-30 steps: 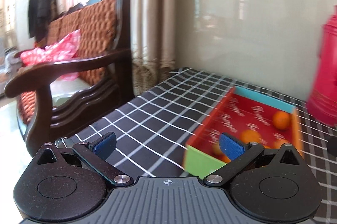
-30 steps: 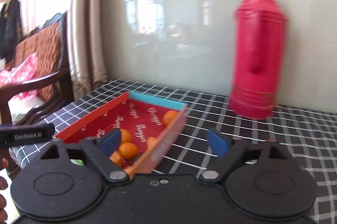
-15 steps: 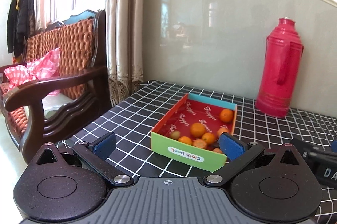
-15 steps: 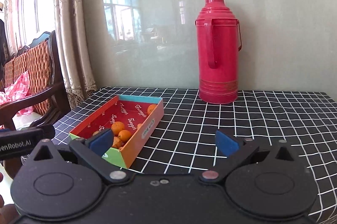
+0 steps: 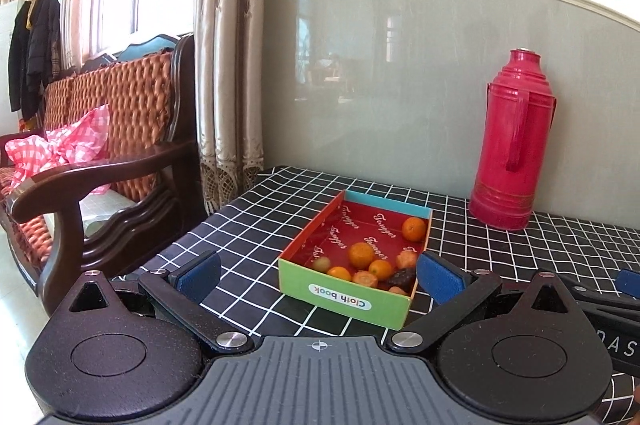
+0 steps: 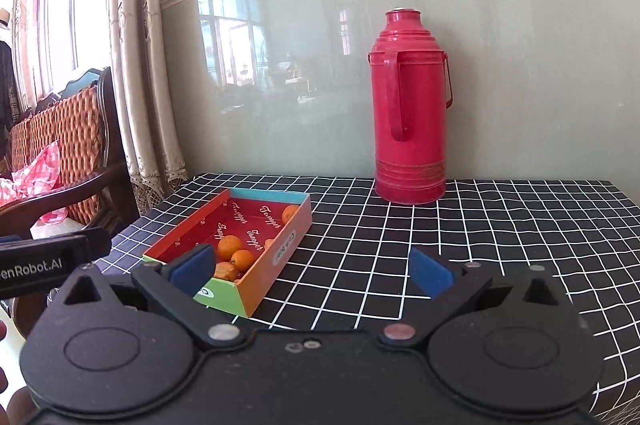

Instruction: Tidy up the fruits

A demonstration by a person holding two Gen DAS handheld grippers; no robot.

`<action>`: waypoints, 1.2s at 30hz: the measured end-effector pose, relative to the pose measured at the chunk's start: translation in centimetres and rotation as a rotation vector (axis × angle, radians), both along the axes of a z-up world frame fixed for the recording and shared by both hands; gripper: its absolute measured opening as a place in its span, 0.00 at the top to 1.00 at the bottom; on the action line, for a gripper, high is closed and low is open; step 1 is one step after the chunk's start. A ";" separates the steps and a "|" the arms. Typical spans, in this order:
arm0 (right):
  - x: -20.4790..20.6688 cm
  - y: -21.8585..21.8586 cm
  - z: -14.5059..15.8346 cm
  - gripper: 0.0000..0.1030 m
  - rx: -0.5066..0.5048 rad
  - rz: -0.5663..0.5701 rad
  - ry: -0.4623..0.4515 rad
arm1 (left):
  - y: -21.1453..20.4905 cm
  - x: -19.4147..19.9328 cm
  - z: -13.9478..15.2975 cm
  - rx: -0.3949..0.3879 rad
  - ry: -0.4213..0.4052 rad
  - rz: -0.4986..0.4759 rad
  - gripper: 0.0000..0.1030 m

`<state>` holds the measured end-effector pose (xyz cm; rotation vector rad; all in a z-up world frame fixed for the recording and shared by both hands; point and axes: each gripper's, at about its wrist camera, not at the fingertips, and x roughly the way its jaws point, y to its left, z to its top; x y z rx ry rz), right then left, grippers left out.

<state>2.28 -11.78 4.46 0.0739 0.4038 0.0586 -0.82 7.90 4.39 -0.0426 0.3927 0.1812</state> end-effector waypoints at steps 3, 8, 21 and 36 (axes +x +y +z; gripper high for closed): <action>0.1 0.2 0.0 0.06 0.007 0.008 0.000 | -0.1 0.1 -0.1 0.009 0.001 0.000 0.00; 0.2 0.4 -0.1 0.06 0.006 0.017 0.003 | -0.1 0.5 -0.3 0.013 0.009 -0.001 0.00; 0.8 0.5 -0.4 0.06 0.001 0.005 0.007 | -0.2 1.5 -1.0 0.006 0.036 -0.014 0.00; 1.3 0.6 -0.7 0.06 0.001 0.002 0.013 | -0.3 2.2 -1.3 0.011 0.046 -0.011 0.00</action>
